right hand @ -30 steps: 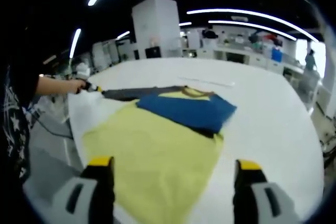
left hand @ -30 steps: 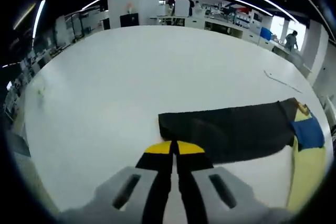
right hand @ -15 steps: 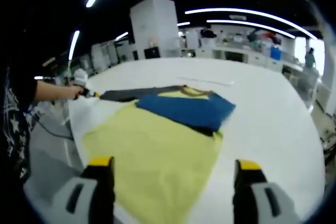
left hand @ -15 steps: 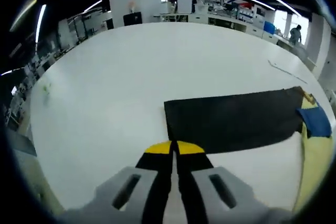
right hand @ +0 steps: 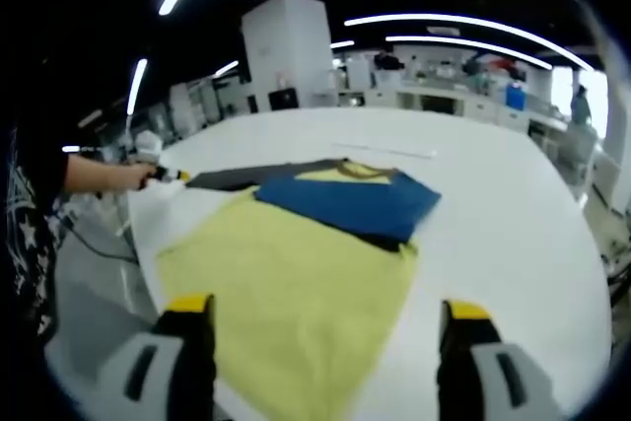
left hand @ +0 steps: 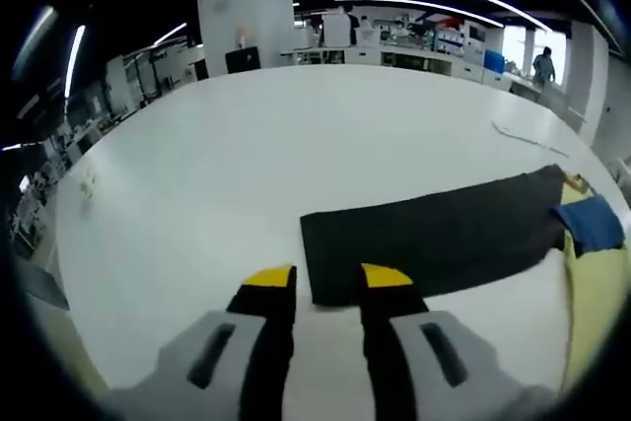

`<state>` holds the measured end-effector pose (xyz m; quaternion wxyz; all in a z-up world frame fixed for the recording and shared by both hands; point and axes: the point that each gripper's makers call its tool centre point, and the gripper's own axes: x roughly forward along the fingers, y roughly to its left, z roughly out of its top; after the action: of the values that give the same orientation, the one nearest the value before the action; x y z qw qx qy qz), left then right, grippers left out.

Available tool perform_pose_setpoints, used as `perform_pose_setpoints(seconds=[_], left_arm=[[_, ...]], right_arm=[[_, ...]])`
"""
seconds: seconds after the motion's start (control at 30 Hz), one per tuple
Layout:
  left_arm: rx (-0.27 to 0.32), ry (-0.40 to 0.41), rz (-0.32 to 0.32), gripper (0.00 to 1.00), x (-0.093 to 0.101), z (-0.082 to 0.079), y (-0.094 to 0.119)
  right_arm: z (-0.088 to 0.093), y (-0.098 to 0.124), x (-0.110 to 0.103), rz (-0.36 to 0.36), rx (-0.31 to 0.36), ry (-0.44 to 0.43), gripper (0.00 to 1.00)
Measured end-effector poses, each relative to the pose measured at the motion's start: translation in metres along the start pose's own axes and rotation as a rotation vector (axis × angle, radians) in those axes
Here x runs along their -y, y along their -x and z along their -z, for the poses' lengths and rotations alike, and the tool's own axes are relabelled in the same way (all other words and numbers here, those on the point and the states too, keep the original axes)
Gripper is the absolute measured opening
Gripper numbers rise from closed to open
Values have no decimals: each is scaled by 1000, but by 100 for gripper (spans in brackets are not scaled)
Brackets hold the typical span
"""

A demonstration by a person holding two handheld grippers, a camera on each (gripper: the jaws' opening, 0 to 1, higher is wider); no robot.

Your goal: Fold the garment on the visible template until the final outline fits inside the template.

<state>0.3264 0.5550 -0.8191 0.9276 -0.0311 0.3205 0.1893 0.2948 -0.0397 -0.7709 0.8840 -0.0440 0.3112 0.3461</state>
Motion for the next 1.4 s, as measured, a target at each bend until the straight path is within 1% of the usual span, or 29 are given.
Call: perform_pose_setpoints(seconds=[0.13,0.23,0.3,0.33,0.37,0.4,0.43,0.57,0.67,0.73,0.77,0.83,0.87,0.9,0.93,1.1,1.13,1.2,1.3,1.4], left_arm=[[-26,37,22,20,2,10,-4],[-46,69,23,19,3,16,-4],[-72,85,16,19,2,24,-3],[-73,99,11,18,1,25,-4],[-43,148,15,18,2,22,-4],[-55,160,9,17,0,25,-4],[-47,174,7,16,-2,24,-7],[-48,163,-4,12,-1,24,-6],[-50,177,-17,11,-3,25,-6],[-55,159,-23,9,-3,24,-6],[-58,169,-14,8,-2,25,-6],[-62,179,-20,6,-1,24,-4],[-61,176,-13,4,1,23,-4],[-60,154,-8,1,2,21,-4],[-76,121,-13,1,2,21,-3],[-75,118,-9,0,5,17,0],[-77,94,-8,0,6,16,1],[-86,16,-9,0,7,15,2],[-74,9,0,0,14,10,5],[-61,-8,9,0,14,4,4]], right_arm=[[0,1,2,2,2,-5,93],[0,2,5,12,0,-6,92],[-1,3,6,20,3,-5,91],[-1,4,7,22,6,-5,90],[-2,4,7,25,10,-7,91],[-3,4,7,25,11,-8,91],[-2,4,7,24,10,-7,91],[-2,3,5,19,10,-2,91],[-1,3,3,16,6,-2,91],[0,3,2,17,3,-3,91],[1,3,2,17,2,-4,90],[1,3,2,18,1,-6,90],[2,4,2,19,2,-7,90],[2,4,2,20,2,-9,90],[2,5,3,21,3,-12,90],[3,5,2,20,4,-13,90],[3,5,2,19,6,-13,90],[2,5,2,20,13,-12,90],[1,5,2,19,12,0,91],[2,6,1,15,11,8,92]])
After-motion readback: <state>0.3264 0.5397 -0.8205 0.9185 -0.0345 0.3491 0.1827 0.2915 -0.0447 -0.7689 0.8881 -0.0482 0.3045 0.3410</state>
